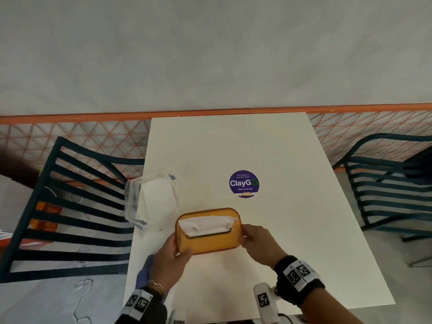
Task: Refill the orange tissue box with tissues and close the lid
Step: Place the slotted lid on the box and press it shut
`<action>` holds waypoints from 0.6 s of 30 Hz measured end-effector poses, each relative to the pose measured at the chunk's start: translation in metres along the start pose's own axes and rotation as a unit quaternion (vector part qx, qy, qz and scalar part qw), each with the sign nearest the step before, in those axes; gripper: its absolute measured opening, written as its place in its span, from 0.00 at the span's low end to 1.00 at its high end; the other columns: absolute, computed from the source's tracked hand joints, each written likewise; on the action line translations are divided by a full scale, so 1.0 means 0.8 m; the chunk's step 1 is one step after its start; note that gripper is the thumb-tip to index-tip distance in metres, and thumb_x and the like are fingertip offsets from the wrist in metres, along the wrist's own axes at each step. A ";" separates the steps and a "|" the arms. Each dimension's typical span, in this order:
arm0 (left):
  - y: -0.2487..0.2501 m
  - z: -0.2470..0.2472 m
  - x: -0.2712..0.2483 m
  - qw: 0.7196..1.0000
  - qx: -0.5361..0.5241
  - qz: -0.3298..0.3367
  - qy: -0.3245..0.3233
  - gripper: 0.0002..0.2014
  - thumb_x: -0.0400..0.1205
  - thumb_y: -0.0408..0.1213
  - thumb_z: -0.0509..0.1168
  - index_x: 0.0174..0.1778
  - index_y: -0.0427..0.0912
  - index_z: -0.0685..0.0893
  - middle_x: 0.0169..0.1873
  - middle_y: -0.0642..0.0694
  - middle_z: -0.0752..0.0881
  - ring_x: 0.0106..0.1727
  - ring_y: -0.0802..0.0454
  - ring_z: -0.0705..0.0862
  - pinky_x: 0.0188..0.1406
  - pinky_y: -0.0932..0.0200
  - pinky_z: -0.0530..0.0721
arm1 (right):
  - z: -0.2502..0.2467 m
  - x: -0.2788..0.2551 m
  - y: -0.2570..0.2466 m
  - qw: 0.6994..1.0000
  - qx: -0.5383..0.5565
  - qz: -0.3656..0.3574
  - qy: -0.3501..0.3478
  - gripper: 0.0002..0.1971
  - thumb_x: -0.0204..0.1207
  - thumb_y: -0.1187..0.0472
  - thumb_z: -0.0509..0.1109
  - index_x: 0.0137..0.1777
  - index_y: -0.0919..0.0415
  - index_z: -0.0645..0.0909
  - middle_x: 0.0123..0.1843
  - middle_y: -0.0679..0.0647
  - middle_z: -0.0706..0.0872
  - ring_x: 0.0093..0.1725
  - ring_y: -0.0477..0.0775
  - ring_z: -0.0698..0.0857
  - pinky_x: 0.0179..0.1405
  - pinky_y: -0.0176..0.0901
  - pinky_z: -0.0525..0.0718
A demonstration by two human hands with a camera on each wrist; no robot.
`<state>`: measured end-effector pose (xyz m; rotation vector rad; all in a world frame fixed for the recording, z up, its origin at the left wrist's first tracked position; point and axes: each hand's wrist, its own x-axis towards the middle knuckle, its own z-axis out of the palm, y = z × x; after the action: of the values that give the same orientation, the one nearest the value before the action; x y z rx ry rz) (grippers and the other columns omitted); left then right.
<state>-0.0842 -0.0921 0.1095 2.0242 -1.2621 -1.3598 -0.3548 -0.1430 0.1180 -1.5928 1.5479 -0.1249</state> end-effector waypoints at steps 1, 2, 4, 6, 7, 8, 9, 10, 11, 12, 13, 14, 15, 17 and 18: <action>0.007 0.004 0.001 1.000 -0.012 0.004 -0.006 0.26 0.85 0.42 0.71 0.78 0.59 0.73 0.65 0.56 0.86 0.64 0.52 0.84 0.55 0.65 0.81 | -0.010 0.001 -0.001 1.000 0.004 -0.003 0.011 0.19 0.78 0.71 0.64 0.38 0.41 0.78 0.35 0.36 0.82 0.36 0.36 0.79 0.40 0.33 0.74; 0.015 0.007 0.005 1.000 -0.019 0.008 -0.011 0.26 0.84 0.42 0.71 0.78 0.59 0.73 0.64 0.57 0.86 0.65 0.52 0.85 0.58 0.61 0.82 | -0.021 0.002 0.000 1.000 0.007 -0.001 0.019 0.21 0.78 0.70 0.64 0.35 0.39 0.75 0.33 0.37 0.81 0.35 0.37 0.79 0.37 0.32 0.73; 0.034 0.016 0.017 0.999 -0.017 0.019 -0.020 0.26 0.83 0.42 0.71 0.77 0.60 0.74 0.62 0.58 0.87 0.65 0.53 0.86 0.64 0.56 0.82 | -0.046 0.008 0.007 0.999 0.027 0.014 0.032 0.20 0.78 0.69 0.64 0.33 0.41 0.75 0.33 0.40 0.82 0.35 0.42 0.80 0.37 0.32 0.75; 0.063 0.028 0.036 0.999 -0.015 0.026 -0.023 0.25 0.81 0.42 0.72 0.74 0.61 0.77 0.59 0.61 0.89 0.61 0.56 0.86 0.65 0.54 0.83 | -0.070 0.017 0.017 0.996 0.056 0.041 0.060 0.15 0.76 0.69 0.64 0.35 0.48 0.80 0.36 0.47 0.87 0.40 0.55 0.85 0.43 0.44 0.83; 0.079 0.034 0.046 0.999 -0.021 0.030 -0.025 0.26 0.80 0.42 0.73 0.74 0.62 0.78 0.58 0.62 0.89 0.60 0.57 0.87 0.66 0.53 0.84 | -0.080 0.024 0.022 0.994 0.070 0.049 0.072 0.13 0.76 0.69 0.64 0.38 0.52 0.83 0.38 0.51 0.89 0.43 0.59 0.87 0.47 0.50 0.85; 0.093 0.040 0.058 0.999 -0.024 0.031 -0.028 0.27 0.78 0.42 0.73 0.73 0.62 0.79 0.57 0.63 0.90 0.60 0.57 0.87 0.67 0.51 0.85 | -0.090 0.031 0.026 0.992 0.076 0.059 0.079 0.11 0.75 0.69 0.63 0.42 0.55 0.85 0.41 0.54 0.90 0.46 0.61 0.88 0.50 0.55 0.87; 0.107 0.046 0.071 0.999 -0.023 0.033 -0.032 0.27 0.77 0.42 0.73 0.72 0.62 0.79 0.56 0.63 0.90 0.60 0.57 0.88 0.67 0.50 0.85 | -0.099 0.041 0.033 0.991 0.084 0.062 0.088 0.11 0.75 0.69 0.63 0.44 0.58 0.86 0.42 0.57 0.91 0.47 0.63 0.88 0.51 0.57 0.87; 0.120 0.051 0.083 0.999 -0.013 0.032 -0.034 0.25 0.76 0.42 0.73 0.70 0.62 0.80 0.55 0.62 0.91 0.59 0.55 0.88 0.66 0.49 0.86 | -0.108 0.051 0.037 0.989 0.092 0.072 0.093 0.11 0.74 0.69 0.62 0.44 0.60 0.86 0.42 0.59 0.91 0.48 0.65 0.88 0.52 0.59 0.87; 0.130 0.056 0.097 0.999 -0.004 0.035 -0.035 0.23 0.76 0.42 0.73 0.67 0.61 0.81 0.53 0.60 0.91 0.57 0.53 0.88 0.65 0.48 0.87 | -0.116 0.062 0.041 0.987 0.100 0.076 0.100 0.11 0.73 0.69 0.61 0.43 0.61 0.85 0.42 0.60 0.91 0.48 0.67 0.88 0.52 0.61 0.87; 0.141 0.059 0.107 0.999 0.007 0.034 -0.036 0.20 0.76 0.41 0.73 0.64 0.61 0.82 0.52 0.58 0.91 0.56 0.51 0.89 0.63 0.46 0.88 | -0.125 0.070 0.041 0.985 0.104 0.084 0.105 0.11 0.73 0.68 0.60 0.42 0.63 0.85 0.41 0.60 0.90 0.46 0.68 0.87 0.52 0.62 0.87; 0.148 0.063 0.117 0.999 0.014 0.038 -0.032 0.18 0.75 0.41 0.73 0.60 0.60 0.82 0.51 0.56 0.91 0.54 0.50 0.89 0.62 0.46 0.88 | -0.132 0.080 0.045 0.984 0.114 0.086 0.107 0.11 0.72 0.68 0.60 0.42 0.64 0.85 0.39 0.59 0.89 0.43 0.67 0.85 0.51 0.61 0.87; 0.155 0.067 0.126 0.999 0.019 0.038 -0.029 0.17 0.75 0.41 0.73 0.58 0.60 0.82 0.49 0.55 0.91 0.53 0.49 0.89 0.61 0.45 0.88 | -0.138 0.088 0.048 0.982 0.125 0.089 0.107 0.11 0.72 0.67 0.60 0.42 0.64 0.85 0.37 0.57 0.88 0.41 0.63 0.83 0.49 0.60 0.86; 0.161 0.070 0.134 0.999 0.017 0.041 -0.023 0.16 0.74 0.41 0.73 0.56 0.60 0.82 0.48 0.55 0.91 0.52 0.49 0.89 0.60 0.45 0.88 | -0.143 0.097 0.051 0.980 0.138 0.087 0.110 0.12 0.71 0.65 0.59 0.42 0.62 0.85 0.36 0.54 0.87 0.40 0.61 0.82 0.48 0.59 0.85; 0.166 0.078 0.144 0.999 0.014 0.034 -0.014 0.15 0.75 0.39 0.73 0.55 0.60 0.82 0.49 0.56 0.90 0.52 0.50 0.88 0.60 0.46 0.89 | -0.148 0.113 0.060 0.978 0.154 0.087 0.109 0.14 0.69 0.61 0.59 0.43 0.59 0.87 0.39 0.53 0.90 0.43 0.61 0.86 0.51 0.59 0.87; 0.167 0.081 0.146 0.999 0.012 0.029 -0.011 0.16 0.76 0.39 0.73 0.56 0.60 0.82 0.49 0.56 0.90 0.53 0.50 0.88 0.60 0.46 0.88 | -0.148 0.121 0.068 0.979 0.156 0.087 0.103 0.15 0.69 0.60 0.59 0.44 0.57 0.88 0.42 0.54 0.92 0.45 0.62 0.88 0.54 0.61 0.87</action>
<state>-0.1887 -0.2496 0.1156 1.9784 -1.3416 -1.3498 -0.4477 -0.2755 0.1079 -1.2231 1.7222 -0.4266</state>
